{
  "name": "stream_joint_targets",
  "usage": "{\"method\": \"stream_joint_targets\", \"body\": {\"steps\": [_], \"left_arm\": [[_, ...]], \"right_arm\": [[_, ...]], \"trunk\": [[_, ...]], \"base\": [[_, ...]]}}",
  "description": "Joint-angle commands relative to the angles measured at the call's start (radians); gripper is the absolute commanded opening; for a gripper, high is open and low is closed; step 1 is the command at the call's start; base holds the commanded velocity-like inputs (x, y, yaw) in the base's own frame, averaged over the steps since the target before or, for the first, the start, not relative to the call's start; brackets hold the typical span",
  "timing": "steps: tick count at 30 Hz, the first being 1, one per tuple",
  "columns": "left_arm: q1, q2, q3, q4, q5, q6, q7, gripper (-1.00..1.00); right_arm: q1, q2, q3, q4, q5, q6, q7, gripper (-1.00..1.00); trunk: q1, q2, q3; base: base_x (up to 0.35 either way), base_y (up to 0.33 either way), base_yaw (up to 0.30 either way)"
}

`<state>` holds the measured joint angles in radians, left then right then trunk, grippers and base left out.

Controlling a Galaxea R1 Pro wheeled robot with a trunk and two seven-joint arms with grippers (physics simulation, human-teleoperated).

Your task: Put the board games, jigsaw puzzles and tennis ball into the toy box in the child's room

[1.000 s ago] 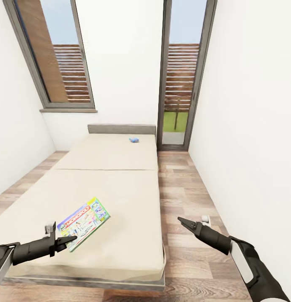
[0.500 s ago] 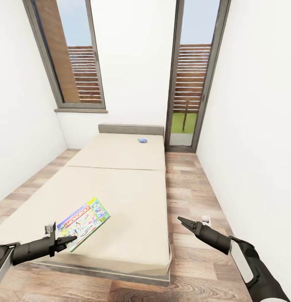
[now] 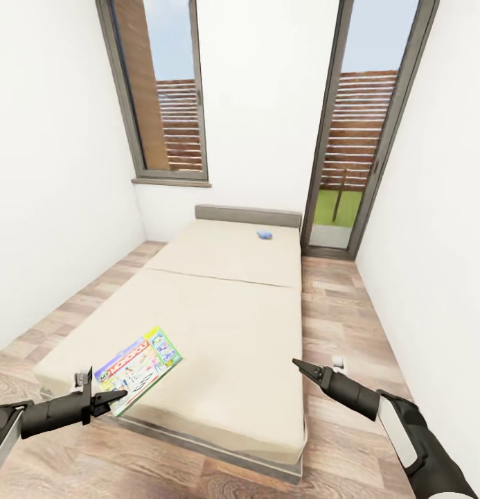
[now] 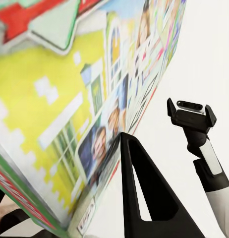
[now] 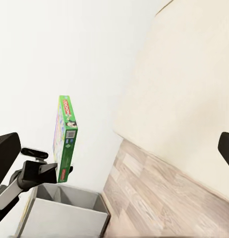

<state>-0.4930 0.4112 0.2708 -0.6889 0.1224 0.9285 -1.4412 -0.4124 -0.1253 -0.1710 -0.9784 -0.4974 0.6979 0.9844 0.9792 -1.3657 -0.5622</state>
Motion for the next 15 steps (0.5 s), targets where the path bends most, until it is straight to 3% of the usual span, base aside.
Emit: {"method": "stream_joint_targets", "body": {"steps": [1,15], "left_arm": [[-0.001,0.000,0.000,0.000,0.002,0.010,-0.002,-1.00],[-0.001,0.000,0.001,0.000,0.000,0.010,-0.001,-1.00]], "right_arm": [[0.000,0.000,-0.001,0.000,-0.003,0.006,0.001,1.00],[0.000,0.004,-0.001,0.000,0.000,0.005,0.000,1.00]], "trunk": [[-0.004,0.007,0.002],[-0.058,0.105,0.046]], "base": [[0.000,0.000,0.292],[0.000,0.000,0.292]]}}
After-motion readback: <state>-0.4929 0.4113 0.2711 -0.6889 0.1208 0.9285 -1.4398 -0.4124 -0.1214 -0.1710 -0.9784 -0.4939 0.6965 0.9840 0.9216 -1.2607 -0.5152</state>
